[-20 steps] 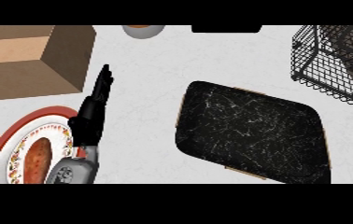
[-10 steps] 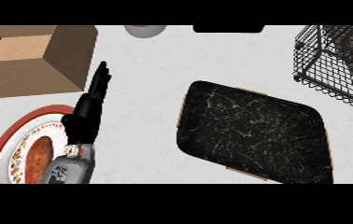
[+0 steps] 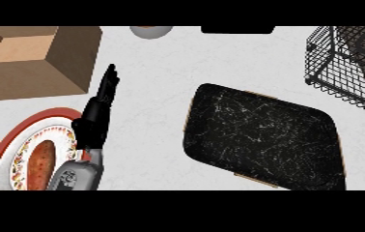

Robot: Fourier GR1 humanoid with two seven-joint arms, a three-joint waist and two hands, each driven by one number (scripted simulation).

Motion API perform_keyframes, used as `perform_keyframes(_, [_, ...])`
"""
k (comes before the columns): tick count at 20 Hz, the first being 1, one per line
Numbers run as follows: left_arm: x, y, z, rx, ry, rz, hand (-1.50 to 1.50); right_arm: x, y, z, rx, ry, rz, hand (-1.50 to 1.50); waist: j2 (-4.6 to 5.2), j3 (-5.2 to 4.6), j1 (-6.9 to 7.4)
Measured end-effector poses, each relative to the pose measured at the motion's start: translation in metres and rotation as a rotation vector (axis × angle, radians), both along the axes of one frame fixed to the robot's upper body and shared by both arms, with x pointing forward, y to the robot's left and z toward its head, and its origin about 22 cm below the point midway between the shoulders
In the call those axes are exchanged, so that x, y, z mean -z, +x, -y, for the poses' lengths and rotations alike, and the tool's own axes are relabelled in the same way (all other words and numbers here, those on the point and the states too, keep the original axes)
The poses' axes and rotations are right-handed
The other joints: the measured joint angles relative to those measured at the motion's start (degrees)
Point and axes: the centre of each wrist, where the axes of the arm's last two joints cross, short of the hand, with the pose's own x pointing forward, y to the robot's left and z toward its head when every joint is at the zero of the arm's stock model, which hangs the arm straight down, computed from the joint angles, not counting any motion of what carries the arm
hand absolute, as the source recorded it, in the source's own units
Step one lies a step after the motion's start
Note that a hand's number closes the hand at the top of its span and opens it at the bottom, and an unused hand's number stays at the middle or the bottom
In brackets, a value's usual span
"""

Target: Pick the pear from the tray and place it in the tiered basket

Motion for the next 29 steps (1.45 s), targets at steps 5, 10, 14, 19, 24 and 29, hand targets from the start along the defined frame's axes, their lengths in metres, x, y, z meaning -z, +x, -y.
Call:
perform_keyframes(5, [0.007, -0.002, -0.002, -0.003, 0.000, -0.001, 0.00, 0.015, 0.003, 0.016, 0.003, 0.151, 0.065, -1.50, -0.08, 0.01, -0.15])
perform_keyframes(10, [0.006, -0.004, -0.001, -0.006, 0.003, -0.009, 0.00, 0.015, -0.003, 0.034, 0.008, 0.263, 0.232, -1.50, -0.18, 0.02, -0.46])
perform_keyframes(14, [0.007, -0.004, -0.009, -0.009, 0.009, -0.009, 0.00, 0.008, -0.016, 0.051, 0.092, 0.307, 0.377, -1.50, -0.29, -0.01, -0.78])
perform_keyframes(19, [0.008, -0.005, -0.009, -0.035, 0.006, -0.018, 0.00, -0.001, -0.050, 0.092, 0.216, 0.378, 0.489, -1.50, -0.64, -0.02, -1.88])
perform_keyframes(24, [0.010, -0.008, -0.017, -0.067, 0.003, -0.022, 0.00, 0.006, -0.102, 0.137, 0.268, 0.464, 0.582, -1.50, -1.11, -0.01, -3.66])
perform_keyframes(29, [0.011, -0.017, -0.023, -0.082, 0.000, -0.028, 0.00, 0.019, -0.170, 0.175, 0.261, 0.500, 0.623, -1.50, -1.38, 0.00, -4.69])
